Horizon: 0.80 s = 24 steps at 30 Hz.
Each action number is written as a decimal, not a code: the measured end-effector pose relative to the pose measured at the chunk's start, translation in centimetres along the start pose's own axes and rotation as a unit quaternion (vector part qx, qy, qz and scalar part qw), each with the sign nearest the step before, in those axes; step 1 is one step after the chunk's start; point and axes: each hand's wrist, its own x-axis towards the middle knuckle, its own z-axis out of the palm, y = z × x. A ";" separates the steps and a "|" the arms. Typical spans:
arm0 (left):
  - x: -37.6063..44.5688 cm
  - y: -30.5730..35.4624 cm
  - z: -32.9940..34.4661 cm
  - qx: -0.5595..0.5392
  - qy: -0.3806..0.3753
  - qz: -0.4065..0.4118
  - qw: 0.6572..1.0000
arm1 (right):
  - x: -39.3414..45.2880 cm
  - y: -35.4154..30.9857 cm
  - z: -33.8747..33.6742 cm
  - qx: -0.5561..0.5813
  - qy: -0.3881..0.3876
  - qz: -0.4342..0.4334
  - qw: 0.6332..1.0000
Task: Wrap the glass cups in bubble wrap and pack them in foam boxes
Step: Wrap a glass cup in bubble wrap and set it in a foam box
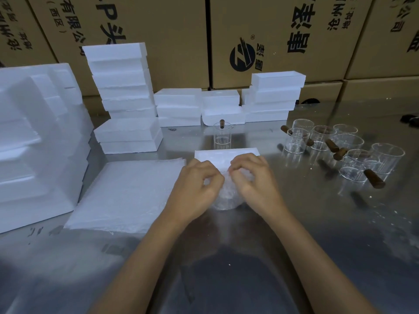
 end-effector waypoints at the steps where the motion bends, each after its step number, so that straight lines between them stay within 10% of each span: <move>1: -0.1 -0.2 0.1 0.027 -0.018 0.015 0.999 | 0.2 -0.2 -0.3 0.055 0.033 0.017 0.998; 4: -0.2 -0.3 0.1 0.069 -0.025 0.032 0.997 | 0.4 -0.6 -1.0 0.146 0.023 0.059 0.987; 15: -0.3 0.6 -0.8 -0.020 0.084 0.048 0.995 | -0.5 0.6 0.3 -0.085 -0.085 -0.001 0.993; 24: -0.5 -0.6 1.1 0.182 0.018 0.085 0.980 | 0.6 -0.3 -0.9 0.190 0.039 0.124 0.973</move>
